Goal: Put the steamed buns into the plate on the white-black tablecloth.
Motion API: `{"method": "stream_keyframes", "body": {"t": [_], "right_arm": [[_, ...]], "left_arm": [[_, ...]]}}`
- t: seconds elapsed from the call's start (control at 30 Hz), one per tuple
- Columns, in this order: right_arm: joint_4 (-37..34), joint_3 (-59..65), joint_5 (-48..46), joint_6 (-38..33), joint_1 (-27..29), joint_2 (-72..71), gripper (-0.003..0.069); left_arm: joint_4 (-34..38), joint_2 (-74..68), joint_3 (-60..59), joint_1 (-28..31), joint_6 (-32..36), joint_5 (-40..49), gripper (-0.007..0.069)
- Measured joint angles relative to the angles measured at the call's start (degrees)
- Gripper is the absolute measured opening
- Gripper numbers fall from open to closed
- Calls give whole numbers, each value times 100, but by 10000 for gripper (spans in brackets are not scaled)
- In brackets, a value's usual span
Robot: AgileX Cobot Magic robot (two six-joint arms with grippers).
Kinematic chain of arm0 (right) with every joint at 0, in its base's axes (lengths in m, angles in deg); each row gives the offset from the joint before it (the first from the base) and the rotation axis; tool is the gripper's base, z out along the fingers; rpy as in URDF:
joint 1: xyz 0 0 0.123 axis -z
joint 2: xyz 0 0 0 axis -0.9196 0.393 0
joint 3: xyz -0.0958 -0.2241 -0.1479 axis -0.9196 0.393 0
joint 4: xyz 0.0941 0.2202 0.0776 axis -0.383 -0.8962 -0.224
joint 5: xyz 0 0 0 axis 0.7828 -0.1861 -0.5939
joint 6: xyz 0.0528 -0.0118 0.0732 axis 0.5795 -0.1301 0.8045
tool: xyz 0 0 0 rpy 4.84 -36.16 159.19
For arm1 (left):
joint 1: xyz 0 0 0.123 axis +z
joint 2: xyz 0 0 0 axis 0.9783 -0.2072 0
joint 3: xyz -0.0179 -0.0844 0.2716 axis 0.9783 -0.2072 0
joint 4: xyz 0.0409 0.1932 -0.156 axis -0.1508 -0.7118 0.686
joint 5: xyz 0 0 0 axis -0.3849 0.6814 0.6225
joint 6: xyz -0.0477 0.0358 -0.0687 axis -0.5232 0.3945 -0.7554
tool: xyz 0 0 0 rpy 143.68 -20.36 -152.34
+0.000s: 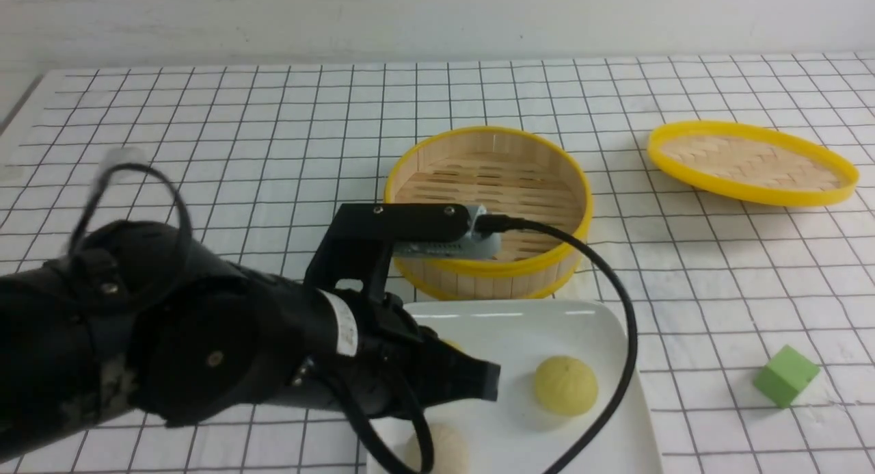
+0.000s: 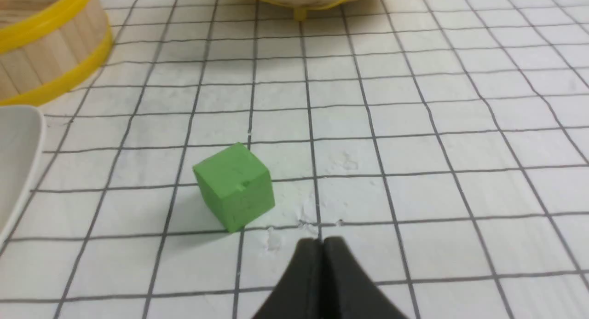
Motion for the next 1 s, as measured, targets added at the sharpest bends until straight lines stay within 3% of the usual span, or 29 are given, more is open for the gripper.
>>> {"method": "stream_keyframes", "body": {"t": [0.13,0.47,0.53,0.73,1.0], "right_arm": [[7,14,73,0,11,0,6],[24,14,72,0,18,0,15],[24,14,72,0,18,0,17],[28,14,72,0,18,0,23],[28,14,66,0,18,0,31]], "left_arm": [[-101,462,-33,0,0,337,22],[-615,3387,-369,0,0,1979,23],[-615,3855,-878,0,-16,1789,23],[-616,4673,-2324,0,-414,115,31],[-854,4761,-2885,0,-481,-193,35]]}}
